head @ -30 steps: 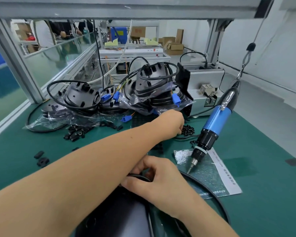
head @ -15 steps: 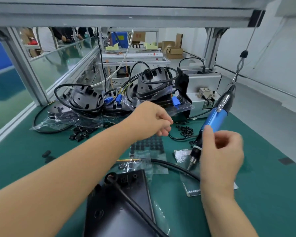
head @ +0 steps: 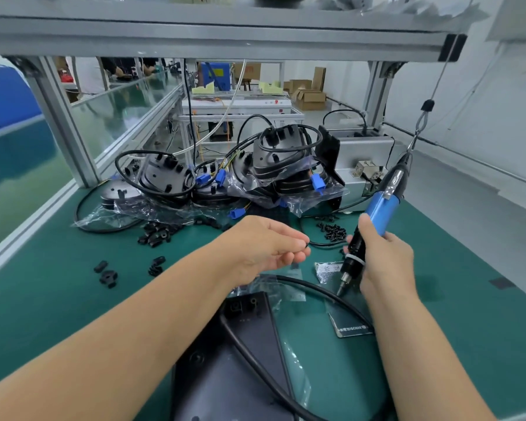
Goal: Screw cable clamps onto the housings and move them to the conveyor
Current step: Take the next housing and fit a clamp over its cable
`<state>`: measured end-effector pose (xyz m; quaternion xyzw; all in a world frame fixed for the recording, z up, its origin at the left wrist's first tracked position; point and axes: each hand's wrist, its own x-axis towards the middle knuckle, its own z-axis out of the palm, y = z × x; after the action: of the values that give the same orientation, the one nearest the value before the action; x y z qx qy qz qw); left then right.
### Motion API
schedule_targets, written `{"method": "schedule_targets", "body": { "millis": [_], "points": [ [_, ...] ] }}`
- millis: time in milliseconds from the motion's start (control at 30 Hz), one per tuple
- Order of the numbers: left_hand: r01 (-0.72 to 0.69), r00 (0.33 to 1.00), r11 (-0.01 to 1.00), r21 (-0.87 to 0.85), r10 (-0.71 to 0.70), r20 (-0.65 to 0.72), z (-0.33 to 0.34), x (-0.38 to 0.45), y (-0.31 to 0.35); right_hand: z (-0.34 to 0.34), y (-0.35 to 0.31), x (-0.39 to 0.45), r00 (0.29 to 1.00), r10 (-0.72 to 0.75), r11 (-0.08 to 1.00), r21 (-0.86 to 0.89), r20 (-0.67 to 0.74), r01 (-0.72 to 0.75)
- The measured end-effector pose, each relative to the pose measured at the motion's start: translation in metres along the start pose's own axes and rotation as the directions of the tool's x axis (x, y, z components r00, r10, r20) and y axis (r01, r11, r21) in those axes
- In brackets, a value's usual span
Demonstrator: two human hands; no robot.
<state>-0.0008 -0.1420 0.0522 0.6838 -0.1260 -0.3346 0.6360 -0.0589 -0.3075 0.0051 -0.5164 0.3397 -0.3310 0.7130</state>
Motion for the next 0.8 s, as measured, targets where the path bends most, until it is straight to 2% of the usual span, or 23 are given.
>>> {"method": "schedule_targets", "body": {
  "millis": [67,133,233,367,433,533,800],
  "points": [
    [0.005,1.000,0.998,-0.064,-0.004,0.014,0.001,-0.004,0.003,0.005,-0.009,0.000,0.993,0.083,0.982,0.166,0.081,-0.096],
    [-0.009,1.000,0.991,-0.136,0.010,0.007,0.000,-0.010,0.004,0.010,-0.017,-0.003,0.985,0.091,0.952,0.278,0.150,-0.130],
    [-0.046,0.998,0.968,-0.246,0.036,-0.047,-0.004,-0.020,0.002,0.019,-0.031,-0.013,0.968,0.029,0.865,0.479,0.249,-0.149],
    [-0.087,0.994,0.915,-0.393,0.052,-0.099,-0.012,-0.036,-0.003,0.029,-0.058,-0.034,0.938,-0.126,0.676,0.720,0.322,-0.156],
    [-0.104,0.994,0.865,-0.491,0.072,-0.083,-0.013,-0.044,-0.004,0.033,-0.065,-0.047,0.922,-0.183,0.633,0.758,0.341,-0.154],
    [-0.132,0.990,0.784,-0.607,0.135,-0.041,-0.013,-0.054,-0.006,0.037,-0.067,-0.064,0.907,-0.212,0.635,0.757,0.364,-0.155],
    [-0.184,0.979,0.742,-0.644,0.198,-0.052,-0.019,-0.070,-0.010,0.043,-0.064,-0.079,0.911,-0.206,0.640,0.753,0.358,-0.151]
  ]
}}
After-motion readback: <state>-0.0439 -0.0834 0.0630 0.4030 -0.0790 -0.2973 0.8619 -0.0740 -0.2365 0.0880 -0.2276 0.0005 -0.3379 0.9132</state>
